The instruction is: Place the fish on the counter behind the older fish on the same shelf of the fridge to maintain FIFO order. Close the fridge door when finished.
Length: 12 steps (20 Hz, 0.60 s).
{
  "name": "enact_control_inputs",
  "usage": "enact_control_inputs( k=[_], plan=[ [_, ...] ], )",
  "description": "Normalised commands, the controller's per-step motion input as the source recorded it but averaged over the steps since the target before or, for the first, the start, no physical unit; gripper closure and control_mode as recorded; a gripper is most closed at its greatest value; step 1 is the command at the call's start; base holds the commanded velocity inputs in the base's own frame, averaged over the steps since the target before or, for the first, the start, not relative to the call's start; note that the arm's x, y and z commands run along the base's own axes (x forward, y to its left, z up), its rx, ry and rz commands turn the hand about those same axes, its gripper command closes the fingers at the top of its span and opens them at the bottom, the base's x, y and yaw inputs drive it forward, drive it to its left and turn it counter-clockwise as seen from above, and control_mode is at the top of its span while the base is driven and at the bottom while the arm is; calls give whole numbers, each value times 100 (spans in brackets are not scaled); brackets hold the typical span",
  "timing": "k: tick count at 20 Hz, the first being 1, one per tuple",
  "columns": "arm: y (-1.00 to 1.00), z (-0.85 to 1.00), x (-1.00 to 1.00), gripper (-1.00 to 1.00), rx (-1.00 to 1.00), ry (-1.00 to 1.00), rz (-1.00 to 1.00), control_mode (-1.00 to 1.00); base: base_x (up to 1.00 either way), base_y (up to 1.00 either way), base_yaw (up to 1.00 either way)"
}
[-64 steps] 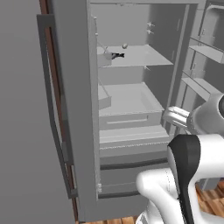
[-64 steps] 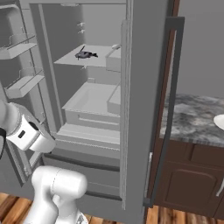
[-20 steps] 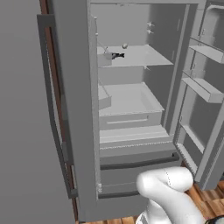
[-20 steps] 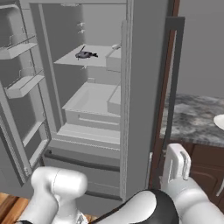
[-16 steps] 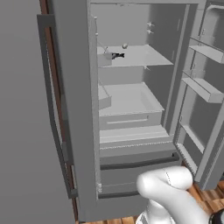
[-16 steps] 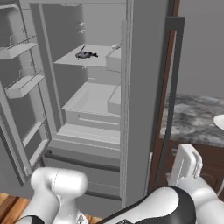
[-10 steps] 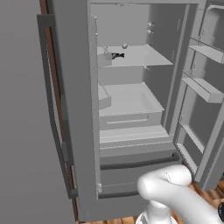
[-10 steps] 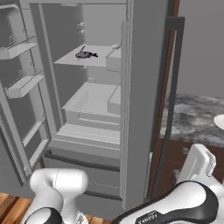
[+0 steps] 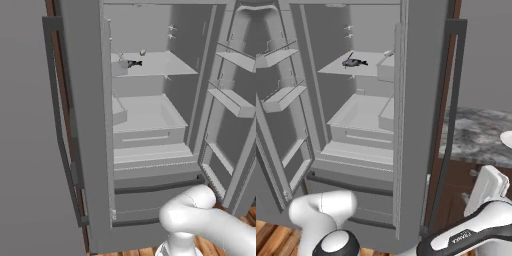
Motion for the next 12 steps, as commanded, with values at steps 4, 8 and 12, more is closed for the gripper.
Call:
enact_control_inputs(
  k=[4,8,12],
  plan=[
    [-4,-30,42,-100,1,0,21,-100,0,0,0],
    [3,-19,47,-100,0,0,15,-100,0,0,0],
    [31,-3,32,-100,0,0,12,-100,0,0,0]
  ],
)
